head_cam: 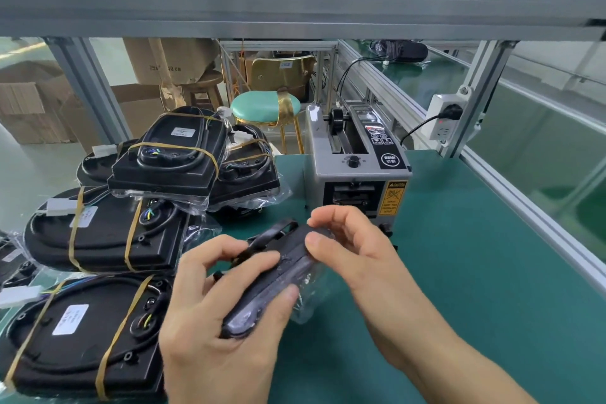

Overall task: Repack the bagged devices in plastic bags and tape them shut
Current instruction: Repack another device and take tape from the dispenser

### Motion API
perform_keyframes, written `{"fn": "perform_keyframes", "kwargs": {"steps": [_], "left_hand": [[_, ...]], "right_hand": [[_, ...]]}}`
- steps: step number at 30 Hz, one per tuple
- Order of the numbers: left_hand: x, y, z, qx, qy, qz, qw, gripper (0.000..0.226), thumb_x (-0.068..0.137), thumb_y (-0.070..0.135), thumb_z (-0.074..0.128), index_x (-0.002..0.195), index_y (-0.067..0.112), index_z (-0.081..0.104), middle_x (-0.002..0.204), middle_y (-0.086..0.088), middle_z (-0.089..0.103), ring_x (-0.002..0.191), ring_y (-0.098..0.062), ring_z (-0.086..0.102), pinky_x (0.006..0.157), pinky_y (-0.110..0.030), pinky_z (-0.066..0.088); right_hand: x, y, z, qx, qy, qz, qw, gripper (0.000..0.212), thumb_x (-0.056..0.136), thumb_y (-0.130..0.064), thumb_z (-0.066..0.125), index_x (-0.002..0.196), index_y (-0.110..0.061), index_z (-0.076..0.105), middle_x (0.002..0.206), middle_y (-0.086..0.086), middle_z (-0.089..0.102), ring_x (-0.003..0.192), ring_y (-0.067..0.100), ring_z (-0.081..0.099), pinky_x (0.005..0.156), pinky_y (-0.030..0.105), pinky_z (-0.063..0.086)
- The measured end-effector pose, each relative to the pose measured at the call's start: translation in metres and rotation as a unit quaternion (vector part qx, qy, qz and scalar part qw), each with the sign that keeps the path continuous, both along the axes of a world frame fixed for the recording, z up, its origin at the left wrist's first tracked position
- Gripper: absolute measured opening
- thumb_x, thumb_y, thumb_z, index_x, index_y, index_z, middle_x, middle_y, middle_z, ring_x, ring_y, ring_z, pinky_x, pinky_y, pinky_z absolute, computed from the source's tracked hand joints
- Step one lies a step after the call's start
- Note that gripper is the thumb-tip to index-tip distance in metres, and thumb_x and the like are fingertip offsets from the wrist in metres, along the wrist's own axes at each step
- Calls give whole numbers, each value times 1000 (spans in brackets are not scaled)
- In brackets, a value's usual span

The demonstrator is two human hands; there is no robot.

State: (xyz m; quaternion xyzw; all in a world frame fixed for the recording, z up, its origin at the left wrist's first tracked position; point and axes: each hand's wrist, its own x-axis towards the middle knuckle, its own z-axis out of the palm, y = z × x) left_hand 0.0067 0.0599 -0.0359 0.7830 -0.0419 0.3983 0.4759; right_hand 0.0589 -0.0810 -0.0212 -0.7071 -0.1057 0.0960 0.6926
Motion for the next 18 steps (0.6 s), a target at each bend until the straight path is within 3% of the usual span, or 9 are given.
{"fn": "perform_keyframes", "kwargs": {"steps": [2, 3, 5, 7, 9, 10, 13, 16, 18], "left_hand": [[2, 5, 0, -164, -6, -33, 986, 31, 52, 35, 81, 82, 26, 79, 101, 3, 63, 89, -5, 62, 76, -12, 49], [4, 5, 0, -277, -11, -69, 958, 41, 42, 36, 87, 80, 25, 80, 102, 7, 65, 89, -7, 66, 75, -14, 52], [3, 5, -7, -415, -10, -110, 903, 56, 27, 40, 93, 77, 20, 79, 102, 7, 66, 88, -7, 69, 72, -17, 54], [2, 5, -14, -458, 30, -130, 879, 57, 21, 29, 95, 74, 16, 79, 109, -2, 66, 95, -13, 67, 76, -30, 58], [3, 9, -17, -443, 66, -144, 882, 41, 34, 6, 82, 74, 15, 78, 114, -14, 64, 106, -22, 62, 98, -45, 48], [4, 11, -18, -423, 71, -139, 892, 37, 41, 6, 74, 76, 17, 78, 114, -12, 65, 111, -22, 59, 105, -45, 40], [5, 14, -14, -313, 84, -134, 937, 34, 58, 36, 68, 92, 32, 76, 118, 2, 65, 120, -9, 54, 101, -33, 37], [5, 12, -18, -135, 106, -116, 978, 43, 57, 39, 75, 99, 40, 68, 124, 5, 58, 122, -13, 53, 102, -29, 42], [4, 11, -25, -93, 86, -76, 989, 42, 56, 35, 76, 95, 38, 61, 121, 4, 58, 119, -22, 56, 100, -29, 46]], "right_hand": [[3, -13, -2, -33, -1, 109, 994, 73, 67, -48, 77, 131, -48, 43, 126, -31, 54, 123, -10, 46, 98, 16, 38], [4, -19, -1, -64, -7, 150, 987, 89, 61, -45, 82, 138, -46, 36, 131, -30, 51, 126, -8, 44, 103, 20, 37], [9, -30, 3, -108, -42, 167, 979, 86, 61, -20, 89, 134, -35, 47, 127, -16, 60, 119, 5, 57, 101, 25, 45], [14, -39, 10, -167, -99, 117, 974, 69, 61, -10, 90, 120, -30, 60, 113, -11, 67, 104, 8, 64, 93, 24, 50], [18, -46, 14, -259, -175, 68, 947, 67, 58, -17, 91, 117, -33, 62, 110, -19, 64, 102, 1, 60, 92, 23, 46], [18, -48, 14, -316, -224, 50, 921, 68, 57, -22, 90, 117, -34, 62, 110, -23, 62, 104, 0, 57, 93, 24, 42], [18, -45, 13, -435, -323, 39, 840, 68, 57, -27, 88, 119, -33, 62, 113, -24, 60, 106, 3, 52, 95, 28, 31], [18, -38, 7, -448, -318, 45, 834, 66, 59, -28, 85, 120, -33, 60, 115, -24, 59, 106, 5, 51, 95, 31, 31], [18, -35, 2, -436, -296, 49, 849, 67, 60, -30, 84, 121, -35, 59, 114, -26, 58, 105, 0, 48, 96, 30, 32]]}}
